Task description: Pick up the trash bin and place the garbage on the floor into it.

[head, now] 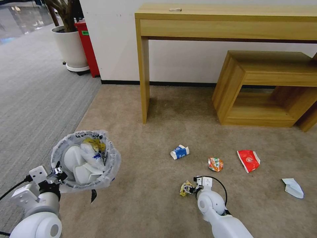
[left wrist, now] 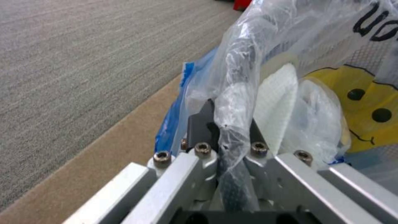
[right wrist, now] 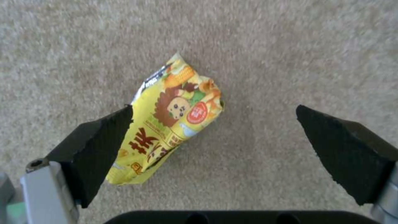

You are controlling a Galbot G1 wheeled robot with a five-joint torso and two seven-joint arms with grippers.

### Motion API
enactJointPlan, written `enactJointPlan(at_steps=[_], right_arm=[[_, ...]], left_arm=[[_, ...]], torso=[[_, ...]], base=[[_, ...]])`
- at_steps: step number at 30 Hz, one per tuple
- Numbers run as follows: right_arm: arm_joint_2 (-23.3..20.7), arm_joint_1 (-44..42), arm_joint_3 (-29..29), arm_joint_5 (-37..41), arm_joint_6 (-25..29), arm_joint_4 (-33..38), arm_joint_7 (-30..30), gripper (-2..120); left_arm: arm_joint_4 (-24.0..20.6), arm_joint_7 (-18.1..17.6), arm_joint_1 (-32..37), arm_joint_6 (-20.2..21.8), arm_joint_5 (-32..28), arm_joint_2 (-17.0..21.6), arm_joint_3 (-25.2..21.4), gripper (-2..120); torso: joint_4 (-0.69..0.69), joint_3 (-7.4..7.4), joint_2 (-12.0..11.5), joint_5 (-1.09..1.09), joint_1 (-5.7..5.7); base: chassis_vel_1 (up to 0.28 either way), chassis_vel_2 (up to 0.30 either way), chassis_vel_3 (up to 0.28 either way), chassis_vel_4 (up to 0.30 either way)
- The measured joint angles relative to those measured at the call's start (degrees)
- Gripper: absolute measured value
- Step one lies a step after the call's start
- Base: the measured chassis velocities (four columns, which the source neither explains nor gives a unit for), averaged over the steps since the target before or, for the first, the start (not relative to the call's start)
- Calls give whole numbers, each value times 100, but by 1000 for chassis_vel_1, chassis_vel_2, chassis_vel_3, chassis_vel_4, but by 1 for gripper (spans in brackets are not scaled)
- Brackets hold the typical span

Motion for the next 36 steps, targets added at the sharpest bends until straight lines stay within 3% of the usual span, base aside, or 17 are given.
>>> enactJointPlan(at_steps=[7, 11, 13, 15, 21, 23, 25, 31, 36], right_arm=[[36, 59, 7, -142, 30, -222, -162, 95], [96, 110, -76, -367, 135, -426, -272, 78], [105, 111, -81, -387, 141, -438, -277, 76], [134, 113, -90, -470, 174, -476, -305, 63], [137, 113, -71, -588, 242, -512, -396, 45], [136, 112, -49, -659, 289, -542, -456, 34], [136, 112, -44, -676, 297, -552, -469, 32], [152, 127, -26, -859, 384, -676, -584, 4], [153, 127, -25, -913, 506, -691, -660, 0]], left_arm=[[-1, 2, 30, -23, 46, -30, 42, 1], [34, 28, 48, -57, 94, -28, 86, 1], [39, 34, 49, -62, 100, -28, 98, 1], [65, 42, 49, -69, 120, -28, 132, 1], [112, 47, 29, -69, 126, -11, 170, 1], [147, 52, 13, -69, 126, -1, 190, 1], [155, 52, 9, -69, 126, 1, 193, 1], [198, 55, -45, -67, 83, 42, 195, 1], [229, 55, -50, -62, 73, 50, 196, 1]], torso=[[0, 0, 0, -1, 0], [0, 0, 0, 0, 0], [0, 0, 0, 0, 0], [0, 0, 0, 0, 0], [0, 0, 0, 0, 0], [0, 0, 0, 0, 0], [0, 0, 0, -1, 0], [0, 0, 0, 0, 0], [0, 0, 0, 0, 0]], base=[[0, 0, 0, 0], [0, 0, 0, 0], [0, 0, 0, 0], [0, 0, 0, 0], [0, 0, 0, 0], [0, 0, 0, 0], [0, 0, 0, 0], [0, 0, 0, 0], [0, 0, 0, 0]])
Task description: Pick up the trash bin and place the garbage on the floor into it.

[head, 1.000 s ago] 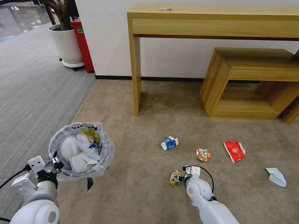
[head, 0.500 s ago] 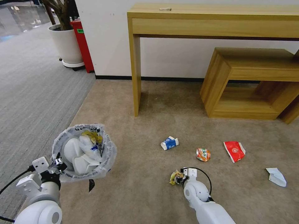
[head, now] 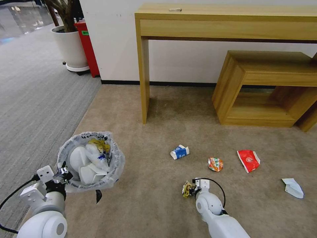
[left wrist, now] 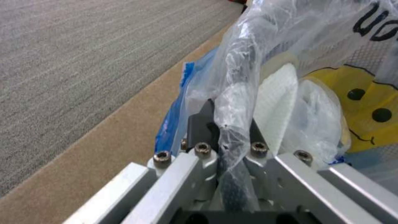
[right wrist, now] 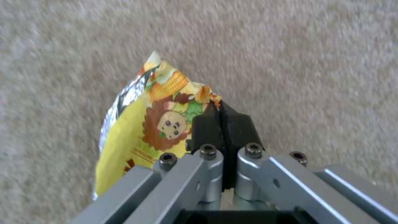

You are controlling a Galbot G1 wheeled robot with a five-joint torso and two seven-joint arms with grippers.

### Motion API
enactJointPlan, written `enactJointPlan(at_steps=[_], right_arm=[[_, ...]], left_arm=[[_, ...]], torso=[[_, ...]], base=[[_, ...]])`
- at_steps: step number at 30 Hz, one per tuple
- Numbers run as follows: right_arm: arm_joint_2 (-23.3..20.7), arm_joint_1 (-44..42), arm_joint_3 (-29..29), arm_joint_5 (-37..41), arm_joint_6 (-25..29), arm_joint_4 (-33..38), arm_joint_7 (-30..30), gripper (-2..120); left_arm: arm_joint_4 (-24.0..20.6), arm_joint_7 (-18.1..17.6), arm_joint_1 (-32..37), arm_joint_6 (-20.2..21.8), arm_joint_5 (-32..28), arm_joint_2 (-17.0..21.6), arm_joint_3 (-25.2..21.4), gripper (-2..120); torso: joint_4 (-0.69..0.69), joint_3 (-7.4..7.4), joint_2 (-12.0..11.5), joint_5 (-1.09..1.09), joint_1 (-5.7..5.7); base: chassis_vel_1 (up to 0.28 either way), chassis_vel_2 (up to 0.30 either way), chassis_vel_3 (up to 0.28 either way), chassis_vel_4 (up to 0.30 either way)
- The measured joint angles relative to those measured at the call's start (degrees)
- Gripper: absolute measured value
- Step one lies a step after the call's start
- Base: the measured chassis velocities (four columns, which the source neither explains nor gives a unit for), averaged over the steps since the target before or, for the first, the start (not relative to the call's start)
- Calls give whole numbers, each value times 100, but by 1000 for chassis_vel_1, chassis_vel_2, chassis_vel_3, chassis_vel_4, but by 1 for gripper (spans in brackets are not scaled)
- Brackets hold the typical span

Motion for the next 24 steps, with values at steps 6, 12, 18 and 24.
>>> enactJointPlan(at_steps=[6, 12, 18, 24], right_arm=[[-101, -172, 19, -23, 801, 403, -585, 0], [-322, -385, 214, 154, 1888, 1445, -1460, 0], [-386, -282, 198, 428, 3839, 1892, -3201, 0], [-184, 27, -217, 818, 4965, 1819, -4425, 0]], left_arm=[[24, 0, -2, 10, -15, 1, 19, 1], [29, 0, 71, 20, -72, -40, 125, 1], [-76, -31, 146, 94, -78, -139, 424, 1], [-236, -91, 231, 189, -22, -242, 981, 1]], torso=[[0, 0, 0, 0, 0], [0, 0, 0, -1, 0], [0, -1, 0, -3, 0], [0, 0, 0, 1, 0]], base=[[0, 0, 0, 0], [0, 0, 0, 0], [0, 0, 0, 0], [0, 0, 0, 0]])
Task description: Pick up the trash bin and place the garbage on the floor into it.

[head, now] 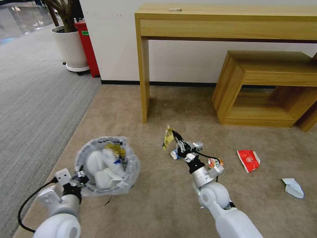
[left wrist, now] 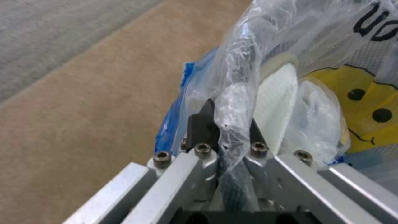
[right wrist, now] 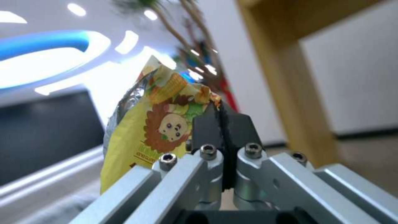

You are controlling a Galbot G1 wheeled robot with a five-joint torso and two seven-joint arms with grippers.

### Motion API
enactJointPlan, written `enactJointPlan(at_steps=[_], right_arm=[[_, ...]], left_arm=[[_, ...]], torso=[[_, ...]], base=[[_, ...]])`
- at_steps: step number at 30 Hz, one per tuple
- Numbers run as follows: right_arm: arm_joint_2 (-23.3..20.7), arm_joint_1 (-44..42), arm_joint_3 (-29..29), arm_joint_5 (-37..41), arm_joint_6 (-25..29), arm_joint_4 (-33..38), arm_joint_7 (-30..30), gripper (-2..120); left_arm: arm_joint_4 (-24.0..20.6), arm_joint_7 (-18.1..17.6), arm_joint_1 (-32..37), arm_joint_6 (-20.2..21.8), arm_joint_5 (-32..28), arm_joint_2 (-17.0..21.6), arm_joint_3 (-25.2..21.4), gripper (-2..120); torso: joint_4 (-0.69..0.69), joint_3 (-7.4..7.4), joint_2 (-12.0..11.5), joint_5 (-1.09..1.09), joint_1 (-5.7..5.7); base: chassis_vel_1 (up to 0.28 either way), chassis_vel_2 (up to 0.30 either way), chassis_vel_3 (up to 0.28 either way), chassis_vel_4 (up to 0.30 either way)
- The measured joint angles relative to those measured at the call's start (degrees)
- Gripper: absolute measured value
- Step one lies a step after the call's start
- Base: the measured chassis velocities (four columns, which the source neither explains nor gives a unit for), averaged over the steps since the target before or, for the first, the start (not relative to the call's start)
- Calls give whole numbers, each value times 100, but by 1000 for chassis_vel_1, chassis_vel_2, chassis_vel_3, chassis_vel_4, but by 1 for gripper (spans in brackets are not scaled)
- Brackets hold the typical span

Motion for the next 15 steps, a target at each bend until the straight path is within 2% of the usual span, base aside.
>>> enactJointPlan(at_steps=[7, 15], right_arm=[[261, 288, -456, 28, 247, -290, -562, 0], [390, 390, -796, -185, 282, -655, -816, 0]], left_arm=[[-31, -26, 48, 44, 221, -35, 355, 1], [-271, -91, 47, 279, 21, -65, 609, 1]], torso=[[0, 0, 0, -1, 0], [-1, 0, 0, -1, 0]], base=[[0, 0, 0, 0], [0, 0, 0, 0]])
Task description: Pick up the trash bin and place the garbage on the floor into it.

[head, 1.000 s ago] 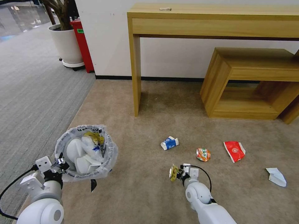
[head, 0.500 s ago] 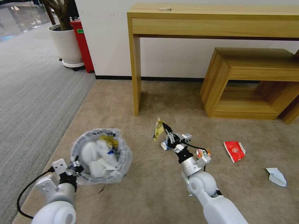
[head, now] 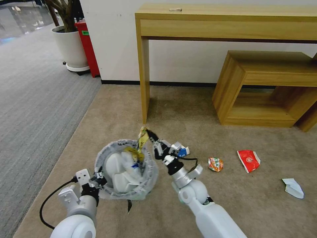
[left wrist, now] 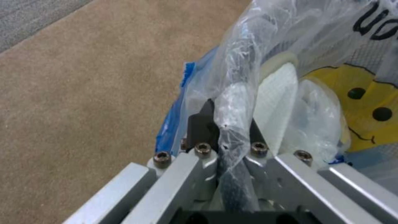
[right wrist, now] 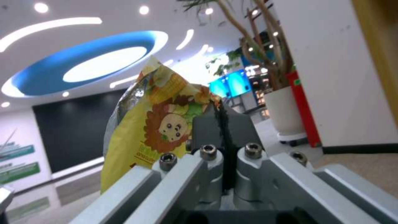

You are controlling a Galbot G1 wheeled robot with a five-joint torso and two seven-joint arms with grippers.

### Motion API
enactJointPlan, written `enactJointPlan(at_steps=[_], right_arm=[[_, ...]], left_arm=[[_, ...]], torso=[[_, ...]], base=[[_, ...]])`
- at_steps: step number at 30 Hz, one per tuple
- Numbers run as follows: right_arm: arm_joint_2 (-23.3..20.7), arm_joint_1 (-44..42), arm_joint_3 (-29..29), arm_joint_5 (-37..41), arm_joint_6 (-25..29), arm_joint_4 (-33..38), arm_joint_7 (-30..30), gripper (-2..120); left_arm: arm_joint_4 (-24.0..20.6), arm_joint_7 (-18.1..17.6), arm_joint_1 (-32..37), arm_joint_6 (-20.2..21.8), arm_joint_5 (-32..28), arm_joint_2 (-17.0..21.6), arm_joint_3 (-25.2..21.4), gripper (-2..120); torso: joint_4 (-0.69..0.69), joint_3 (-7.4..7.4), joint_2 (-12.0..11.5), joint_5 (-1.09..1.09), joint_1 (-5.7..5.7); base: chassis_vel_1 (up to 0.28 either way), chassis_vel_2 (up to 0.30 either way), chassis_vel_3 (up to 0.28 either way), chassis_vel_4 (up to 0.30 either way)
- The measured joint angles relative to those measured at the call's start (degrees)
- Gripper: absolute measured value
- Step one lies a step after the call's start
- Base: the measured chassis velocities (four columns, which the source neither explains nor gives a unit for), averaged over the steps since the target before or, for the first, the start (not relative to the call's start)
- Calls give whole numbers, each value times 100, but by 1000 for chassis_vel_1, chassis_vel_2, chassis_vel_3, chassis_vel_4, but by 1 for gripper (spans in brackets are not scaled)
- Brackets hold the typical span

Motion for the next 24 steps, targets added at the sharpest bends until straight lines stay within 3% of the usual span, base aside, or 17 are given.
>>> enactJointPlan(at_steps=[9, 19, 21, 24], right_arm=[[-26, -69, -69, -89, 4, -38, -85, 2], [-115, -213, 39, -106, -32, 77, -130, 42], [-125, -222, 49, -112, -35, 83, -137, 43], [-194, -300, 141, -168, -78, 151, -161, 60]], left_arm=[[12, -7, -16, 15, -2, 4, -25, 1], [-37, -3, 10, -2, -5, -23, -31, 1], [-48, -2, 13, -3, -5, -25, -33, 1], [-101, 0, 42, -6, -13, -34, -49, 1]], torso=[[1, 0, 0, -1, 0], [1, 0, 0, 0, 0], [1, 0, 0, 0, 0], [1, 0, 0, 0, 0]], base=[[0, 0, 0, 0], [0, 0, 0, 0], [0, 0, 0, 0], [0, 0, 0, 0]])
